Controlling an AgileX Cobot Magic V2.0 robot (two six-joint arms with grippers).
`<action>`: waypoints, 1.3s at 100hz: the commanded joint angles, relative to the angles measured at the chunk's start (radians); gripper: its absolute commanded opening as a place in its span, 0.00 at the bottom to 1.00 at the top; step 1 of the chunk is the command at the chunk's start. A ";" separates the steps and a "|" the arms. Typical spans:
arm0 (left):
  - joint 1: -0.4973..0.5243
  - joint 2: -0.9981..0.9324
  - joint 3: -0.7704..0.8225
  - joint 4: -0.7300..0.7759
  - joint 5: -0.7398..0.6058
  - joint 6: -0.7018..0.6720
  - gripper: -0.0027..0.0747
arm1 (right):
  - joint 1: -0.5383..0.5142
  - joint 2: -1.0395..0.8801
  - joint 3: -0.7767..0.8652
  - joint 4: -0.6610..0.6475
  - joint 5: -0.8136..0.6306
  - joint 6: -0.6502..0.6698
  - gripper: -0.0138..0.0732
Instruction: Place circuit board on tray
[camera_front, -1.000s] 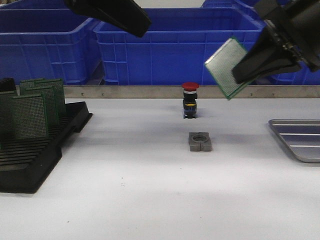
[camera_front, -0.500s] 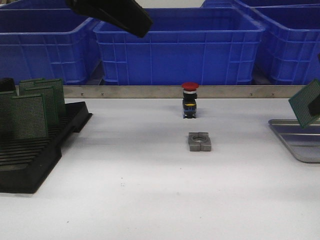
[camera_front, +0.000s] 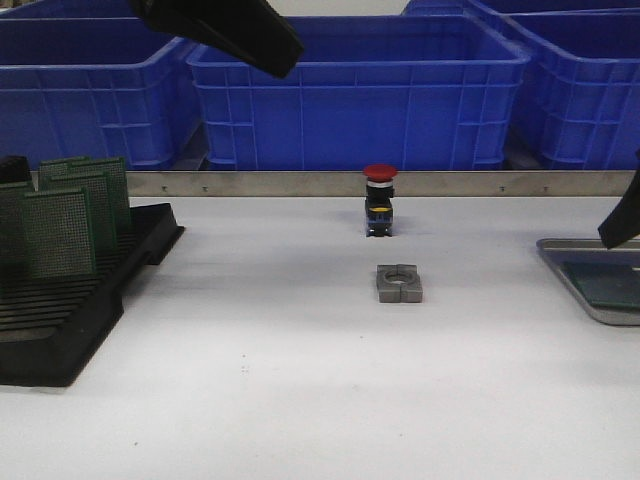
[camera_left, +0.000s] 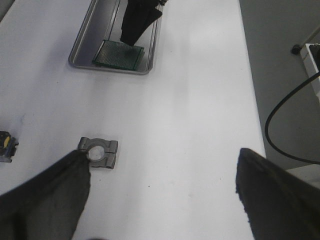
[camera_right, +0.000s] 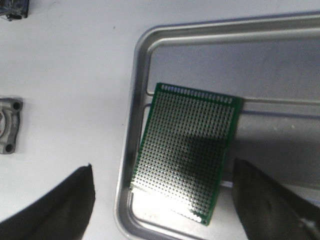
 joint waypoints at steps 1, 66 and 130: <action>0.008 -0.041 -0.047 -0.015 0.027 -0.009 0.76 | -0.004 -0.058 -0.037 -0.016 0.003 -0.001 0.87; 0.121 -0.041 -0.140 0.744 0.001 -0.069 0.76 | -0.004 -0.149 -0.039 -0.052 -0.011 -0.001 0.86; 0.194 0.138 -0.131 0.698 0.016 -0.069 0.76 | -0.004 -0.149 -0.039 -0.052 -0.007 -0.002 0.86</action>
